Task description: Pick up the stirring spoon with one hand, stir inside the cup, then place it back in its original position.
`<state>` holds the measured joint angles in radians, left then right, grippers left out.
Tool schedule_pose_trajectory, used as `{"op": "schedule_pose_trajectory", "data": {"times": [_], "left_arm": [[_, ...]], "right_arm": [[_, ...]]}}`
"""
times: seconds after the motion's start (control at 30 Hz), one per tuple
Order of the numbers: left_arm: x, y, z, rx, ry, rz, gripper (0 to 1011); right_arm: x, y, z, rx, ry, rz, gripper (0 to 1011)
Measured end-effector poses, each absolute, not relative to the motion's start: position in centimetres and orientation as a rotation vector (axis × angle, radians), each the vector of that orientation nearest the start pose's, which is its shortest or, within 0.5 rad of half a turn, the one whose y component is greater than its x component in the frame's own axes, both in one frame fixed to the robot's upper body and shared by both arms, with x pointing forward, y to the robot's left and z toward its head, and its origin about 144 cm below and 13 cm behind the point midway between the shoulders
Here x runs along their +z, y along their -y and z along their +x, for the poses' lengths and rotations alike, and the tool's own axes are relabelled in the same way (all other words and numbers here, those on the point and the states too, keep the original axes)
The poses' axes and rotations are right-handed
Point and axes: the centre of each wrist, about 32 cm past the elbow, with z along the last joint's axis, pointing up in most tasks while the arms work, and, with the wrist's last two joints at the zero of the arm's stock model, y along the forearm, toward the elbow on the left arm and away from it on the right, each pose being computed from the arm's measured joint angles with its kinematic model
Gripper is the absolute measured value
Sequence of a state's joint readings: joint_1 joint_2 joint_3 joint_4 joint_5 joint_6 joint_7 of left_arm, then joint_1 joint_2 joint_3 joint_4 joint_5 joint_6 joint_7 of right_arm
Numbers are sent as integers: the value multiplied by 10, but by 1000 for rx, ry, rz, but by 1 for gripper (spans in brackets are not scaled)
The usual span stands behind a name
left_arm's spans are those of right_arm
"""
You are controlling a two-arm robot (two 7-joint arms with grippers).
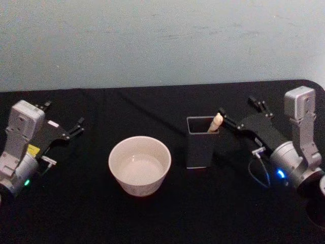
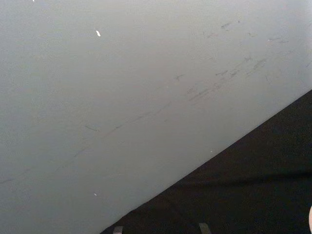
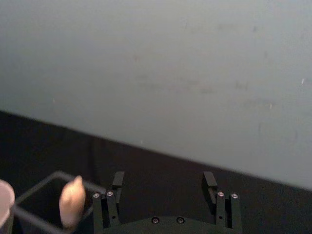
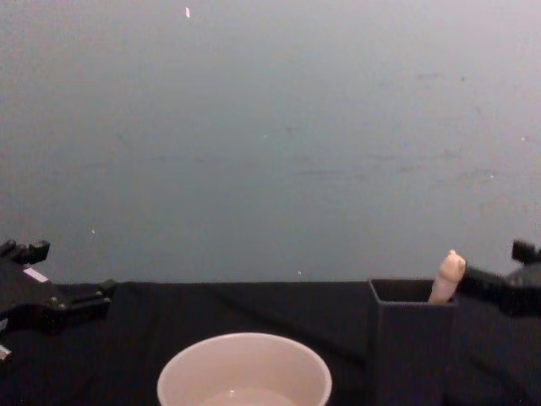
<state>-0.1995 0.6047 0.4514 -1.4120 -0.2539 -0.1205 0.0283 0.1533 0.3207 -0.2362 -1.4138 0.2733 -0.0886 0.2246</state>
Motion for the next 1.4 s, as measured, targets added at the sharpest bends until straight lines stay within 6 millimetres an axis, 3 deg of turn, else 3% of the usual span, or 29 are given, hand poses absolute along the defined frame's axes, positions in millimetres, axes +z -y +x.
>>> {"op": "schedule_pose_trajectory", "data": {"times": [0.43, 1.4], "left_arm": [[1140, -310, 489, 1248, 285, 304, 1001], [1140, -310, 489, 1248, 285, 305, 1001]], "right_arm": [[1119, 261, 493, -1181, -1, -129, 1000], [1121, 261, 493, -1179, 6, -122, 1000]]}}
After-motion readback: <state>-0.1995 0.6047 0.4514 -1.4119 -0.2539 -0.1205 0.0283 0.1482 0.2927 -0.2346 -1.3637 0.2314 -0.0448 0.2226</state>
